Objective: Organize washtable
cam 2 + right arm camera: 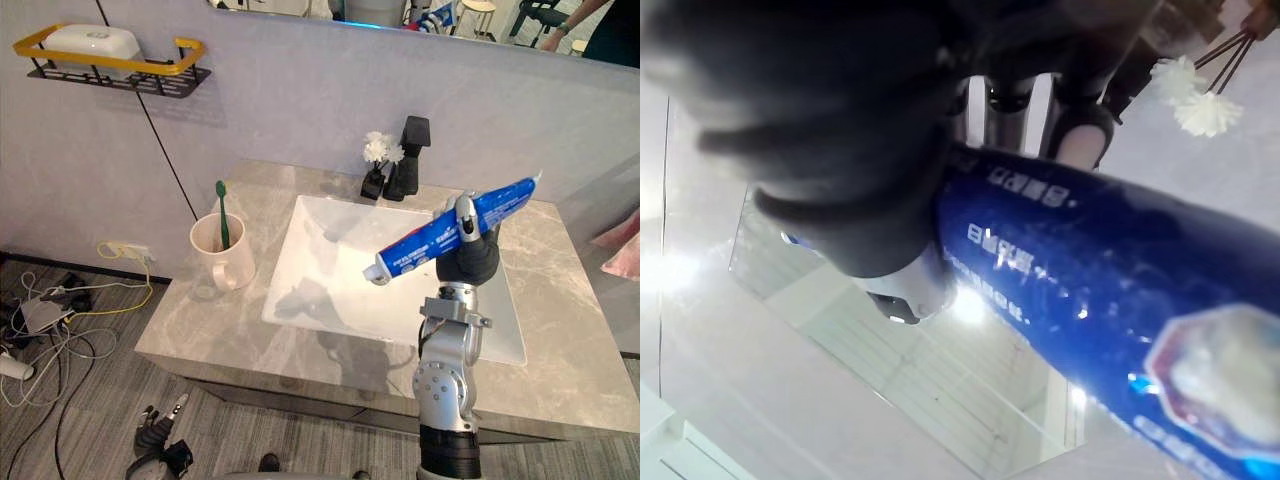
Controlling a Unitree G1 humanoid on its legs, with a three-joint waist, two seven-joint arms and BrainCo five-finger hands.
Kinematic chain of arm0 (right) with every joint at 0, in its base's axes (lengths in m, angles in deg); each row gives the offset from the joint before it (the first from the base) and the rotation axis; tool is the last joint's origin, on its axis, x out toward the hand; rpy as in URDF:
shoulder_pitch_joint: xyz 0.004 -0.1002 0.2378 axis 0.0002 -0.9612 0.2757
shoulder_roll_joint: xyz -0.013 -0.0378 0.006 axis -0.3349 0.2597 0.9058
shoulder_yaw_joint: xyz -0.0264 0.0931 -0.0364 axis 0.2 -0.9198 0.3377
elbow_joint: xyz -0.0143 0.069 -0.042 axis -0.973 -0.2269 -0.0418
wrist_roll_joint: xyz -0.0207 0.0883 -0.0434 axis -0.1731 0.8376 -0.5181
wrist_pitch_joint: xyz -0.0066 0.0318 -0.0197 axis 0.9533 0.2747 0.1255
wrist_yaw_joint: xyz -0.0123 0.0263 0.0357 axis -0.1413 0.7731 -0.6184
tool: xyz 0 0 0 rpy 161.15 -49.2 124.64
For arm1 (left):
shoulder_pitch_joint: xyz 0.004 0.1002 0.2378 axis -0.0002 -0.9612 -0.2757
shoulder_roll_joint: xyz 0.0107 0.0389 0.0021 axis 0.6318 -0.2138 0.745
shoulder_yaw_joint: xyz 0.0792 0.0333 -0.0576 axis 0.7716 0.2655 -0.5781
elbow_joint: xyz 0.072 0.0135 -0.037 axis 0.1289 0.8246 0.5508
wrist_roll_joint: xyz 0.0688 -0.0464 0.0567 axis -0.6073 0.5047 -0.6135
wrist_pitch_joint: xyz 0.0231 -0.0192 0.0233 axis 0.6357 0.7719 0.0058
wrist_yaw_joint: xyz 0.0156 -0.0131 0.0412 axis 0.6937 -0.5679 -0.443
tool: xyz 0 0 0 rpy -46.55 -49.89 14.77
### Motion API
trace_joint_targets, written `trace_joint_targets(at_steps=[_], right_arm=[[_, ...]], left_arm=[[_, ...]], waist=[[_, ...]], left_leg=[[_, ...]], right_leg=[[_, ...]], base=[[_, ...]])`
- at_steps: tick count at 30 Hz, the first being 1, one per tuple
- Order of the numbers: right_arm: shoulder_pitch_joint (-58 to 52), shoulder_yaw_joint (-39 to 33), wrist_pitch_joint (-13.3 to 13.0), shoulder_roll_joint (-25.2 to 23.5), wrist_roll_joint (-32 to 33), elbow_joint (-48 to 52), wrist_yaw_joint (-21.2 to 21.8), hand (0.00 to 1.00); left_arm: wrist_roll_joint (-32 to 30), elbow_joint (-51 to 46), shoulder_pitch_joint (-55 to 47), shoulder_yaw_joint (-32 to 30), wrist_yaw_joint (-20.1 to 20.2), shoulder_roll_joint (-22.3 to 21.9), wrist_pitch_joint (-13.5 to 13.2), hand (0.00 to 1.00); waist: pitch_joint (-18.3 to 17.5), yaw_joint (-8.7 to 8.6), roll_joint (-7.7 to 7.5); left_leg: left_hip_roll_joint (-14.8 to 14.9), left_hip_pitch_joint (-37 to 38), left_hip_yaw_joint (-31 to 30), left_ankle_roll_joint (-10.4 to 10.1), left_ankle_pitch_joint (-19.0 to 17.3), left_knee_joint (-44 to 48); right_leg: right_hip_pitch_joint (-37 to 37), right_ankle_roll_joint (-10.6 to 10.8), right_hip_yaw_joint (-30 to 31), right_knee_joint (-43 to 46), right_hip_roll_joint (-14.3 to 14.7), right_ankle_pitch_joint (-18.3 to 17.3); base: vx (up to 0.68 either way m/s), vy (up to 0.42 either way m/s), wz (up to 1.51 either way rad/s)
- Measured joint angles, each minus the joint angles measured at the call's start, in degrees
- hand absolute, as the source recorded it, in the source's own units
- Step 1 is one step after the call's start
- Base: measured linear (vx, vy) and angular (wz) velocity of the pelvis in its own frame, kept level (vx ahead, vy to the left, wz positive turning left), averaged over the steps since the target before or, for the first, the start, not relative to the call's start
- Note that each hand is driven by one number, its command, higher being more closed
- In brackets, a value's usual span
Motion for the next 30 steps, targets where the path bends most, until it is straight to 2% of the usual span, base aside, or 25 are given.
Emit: trace_joint_targets(at_steps=[3,5,9,11,13,17,22,27,30], right_arm=[[2.98,0.86,-0.15,0.11,-2.17,-0.72,-1.15,1.00],[5.50,1.87,-0.17,1.23,-4.57,-2.11,-2.34,1.00],[10.67,4.67,-0.11,2.19,-10.30,-4.78,-4.13,1.00],[12.37,5.37,-0.12,2.23,-12.89,-5.11,-5.02,1.00],[14.25,5.96,-0.14,2.39,-15.61,-5.34,-5.88,1.00],[18.69,6.98,-0.15,2.63,-17.92,-7.65,-6.70,1.00],[25.15,8.76,-0.13,3.43,-22.55,-10.31,-8.67,1.00],[30.29,10.11,0.02,4.82,-28.37,-14.14,-10.38,1.00],[31.89,10.31,0.08,5.78,-31.03,-14.80,-11.14,1.00]], left_arm=[[-0.87,2.05,0.72,2.08,0.02,0.93,0.02,0.00],[-1.12,3.05,1.17,5.20,0.47,2.27,0.02,0.00],[-2.28,5.09,0.98,7.81,1.28,3.41,0.05,0.00],[-2.96,5.98,0.93,8.30,1.30,3.53,0.07,0.00],[-3.20,6.37,1.17,8.80,1.33,3.68,0.00,0.00],[-3.26,7.52,1.70,9.04,1.64,4.35,-0.07,0.00],[-3.41,8.70,3.02,10.29,2.37,5.49,-0.10,0.00],[-4.44,9.11,3.47,10.42,2.38,5.64,-0.28,0.00],[-4.70,9.42,4.44,10.52,2.40,5.69,-0.28,0.00]], waist=[[0.18,0.41,-0.22],[0.32,1.52,-0.46],[0.78,1.74,-1.11],[0.83,2.06,-1.26],[0.84,3.22,-1.27],[0.94,4.50,-1.39],[1.95,4.68,-2.08],[2.24,5.05,-2.12],[3.14,5.89,-2.10]], left_leg=[[-0.15,-0.72,-0.54,-0.01,-0.01,0.64],[-0.11,-0.99,-0.69,-0.03,-0.03,0.90],[-0.13,-1.71,-1.39,-0.10,-0.07,1.63],[-0.15,-2.08,-1.78,-0.10,-0.07,1.82],[-0.15,-2.48,-2.14,-0.09,-0.05,1.94],[-0.21,-2.91,-2.45,-0.11,-0.05,2.33],[-0.50,-3.67,-3.89,-0.16,0.02,2.89],[-0.66,-4.13,-4.42,-0.16,0.02,3.17],[-0.65,-4.23,-5.01,-0.16,0.02,3.44]], right_leg=[[-0.15,0.00,-0.32,0.00,-0.07,0.00],[-0.21,0.00,-0.36,0.00,-0.01,0.00],[-0.22,-0.01,-0.91,0.01,0.06,0.00],[-0.31,-0.01,-1.26,0.03,0.08,0.00],[-0.58,-0.01,-1.45,0.10,0.10,0.00],[-0.69,-0.01,-1.70,0.13,0.12,0.00],[-0.52,-0.02,-3.01,0.13,0.02,0.00],[-0.51,-0.01,-3.51,0.13,-0.07,0.00],[-0.17,-0.02,-3.97,0.12,0.02,0.00]], base=[[0.00,-0.005,0.09],[-0.02,-0.013,0.08],[-0.04,-0.013,0.09],[-0.04,-0.012,0.08],[-0.04,-0.007,0.06],[-0.03,-0.005,0.05],[-0.02,-0.002,0.13],[0.00,0.004,0.07],[-0.01,-0.003,0.14]])
